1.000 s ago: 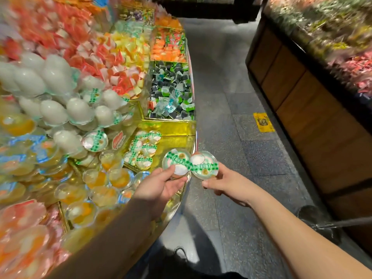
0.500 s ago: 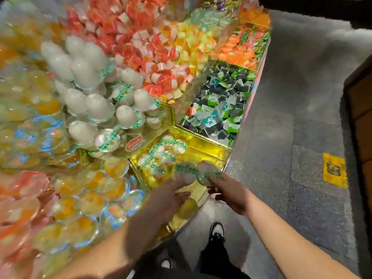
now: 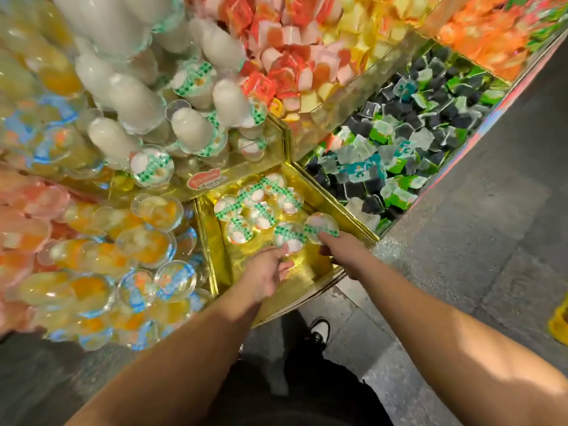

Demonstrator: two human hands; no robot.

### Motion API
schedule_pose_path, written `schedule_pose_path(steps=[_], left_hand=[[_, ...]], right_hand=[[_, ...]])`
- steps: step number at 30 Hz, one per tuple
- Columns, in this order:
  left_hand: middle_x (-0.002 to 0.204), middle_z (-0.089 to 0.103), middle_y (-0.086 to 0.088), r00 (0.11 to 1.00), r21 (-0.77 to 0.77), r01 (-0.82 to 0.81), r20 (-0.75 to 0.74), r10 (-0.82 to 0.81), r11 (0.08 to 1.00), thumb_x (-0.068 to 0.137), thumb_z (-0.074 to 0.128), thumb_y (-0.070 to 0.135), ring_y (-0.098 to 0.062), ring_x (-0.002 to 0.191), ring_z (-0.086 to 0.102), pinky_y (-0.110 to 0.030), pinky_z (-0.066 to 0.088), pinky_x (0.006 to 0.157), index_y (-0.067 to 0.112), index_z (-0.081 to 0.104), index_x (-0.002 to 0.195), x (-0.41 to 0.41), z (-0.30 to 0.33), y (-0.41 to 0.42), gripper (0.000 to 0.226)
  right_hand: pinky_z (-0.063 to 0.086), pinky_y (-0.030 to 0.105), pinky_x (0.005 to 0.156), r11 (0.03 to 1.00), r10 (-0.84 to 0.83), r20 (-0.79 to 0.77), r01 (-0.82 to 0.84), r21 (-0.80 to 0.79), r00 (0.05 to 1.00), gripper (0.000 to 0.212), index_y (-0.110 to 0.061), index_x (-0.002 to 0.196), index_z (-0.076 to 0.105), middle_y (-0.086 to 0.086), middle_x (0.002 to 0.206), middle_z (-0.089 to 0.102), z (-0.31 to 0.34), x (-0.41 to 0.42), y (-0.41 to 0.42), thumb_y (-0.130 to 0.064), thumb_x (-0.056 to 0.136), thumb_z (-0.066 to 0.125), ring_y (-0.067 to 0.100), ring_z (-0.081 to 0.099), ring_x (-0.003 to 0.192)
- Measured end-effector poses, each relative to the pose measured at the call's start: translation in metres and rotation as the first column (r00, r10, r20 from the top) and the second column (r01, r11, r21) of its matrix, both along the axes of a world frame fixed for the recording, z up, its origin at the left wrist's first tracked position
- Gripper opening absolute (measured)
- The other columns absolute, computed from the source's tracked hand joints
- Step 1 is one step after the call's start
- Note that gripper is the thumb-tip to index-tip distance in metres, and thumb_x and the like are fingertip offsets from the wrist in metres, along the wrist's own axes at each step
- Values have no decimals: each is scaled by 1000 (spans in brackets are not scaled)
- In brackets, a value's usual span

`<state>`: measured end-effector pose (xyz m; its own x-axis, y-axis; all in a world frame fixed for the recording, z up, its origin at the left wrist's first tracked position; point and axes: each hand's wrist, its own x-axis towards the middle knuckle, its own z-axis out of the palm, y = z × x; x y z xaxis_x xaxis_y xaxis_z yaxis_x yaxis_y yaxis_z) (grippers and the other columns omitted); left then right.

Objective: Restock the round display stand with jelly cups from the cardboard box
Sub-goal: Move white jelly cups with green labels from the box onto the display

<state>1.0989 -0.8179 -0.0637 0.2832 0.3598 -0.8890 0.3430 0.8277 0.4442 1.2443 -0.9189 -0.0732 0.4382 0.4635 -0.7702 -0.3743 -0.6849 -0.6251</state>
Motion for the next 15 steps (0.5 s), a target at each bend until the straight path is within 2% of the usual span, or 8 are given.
schedule_pose_path(steps=[2,4,6,8,12,15], left_hand=[[93,58,1,999,-12,-19,-26,19,1000,98,58,22,-11,64,50,-20,34,48,19,53,103,6,-13,3,7],[82,53,1,998,-26,-37,-50,36,999,100,56,22,-10,60,45,-18,33,42,19,51,98,11,-27,6,6],[79,55,-1,997,10,-37,-67,37,999,99,56,23,-12,63,51,-17,37,40,16,52,96,14,-42,9,9],[89,64,-2,996,51,-33,-83,38,998,98,59,25,-13,75,61,-21,43,50,16,55,99,13,-54,12,11],[108,67,-1,996,68,-61,-67,66,996,97,60,30,-12,86,65,-26,44,65,17,53,113,16,-70,16,21],[100,66,-3,995,75,-82,-52,86,994,98,60,29,-14,86,63,-27,41,66,16,50,116,22,-79,20,24]], right_hand=[[51,31,71,999,43,10,-43,-18,999,35,-14,126,58,4,109,66,-9,6,10,-37,100,53,15,64,88],[53,35,80,998,58,-29,-59,-29,998,35,-14,127,57,3,113,66,-20,10,20,-36,100,53,15,65,91],[53,40,88,999,47,-54,-48,-25,997,37,-15,130,57,3,115,66,-31,12,28,-36,100,54,16,66,93],[53,41,89,999,41,-36,-42,-32,999,37,-14,127,58,5,113,66,-41,15,36,-37,99,55,16,66,91],[50,35,77,995,72,32,-69,-68,997,35,-14,121,58,8,107,69,-53,20,49,-40,98,54,17,65,89],[50,35,79,995,59,58,-54,-81,997,41,-13,129,53,5,113,67,-63,22,54,-40,98,55,12,67,88]])
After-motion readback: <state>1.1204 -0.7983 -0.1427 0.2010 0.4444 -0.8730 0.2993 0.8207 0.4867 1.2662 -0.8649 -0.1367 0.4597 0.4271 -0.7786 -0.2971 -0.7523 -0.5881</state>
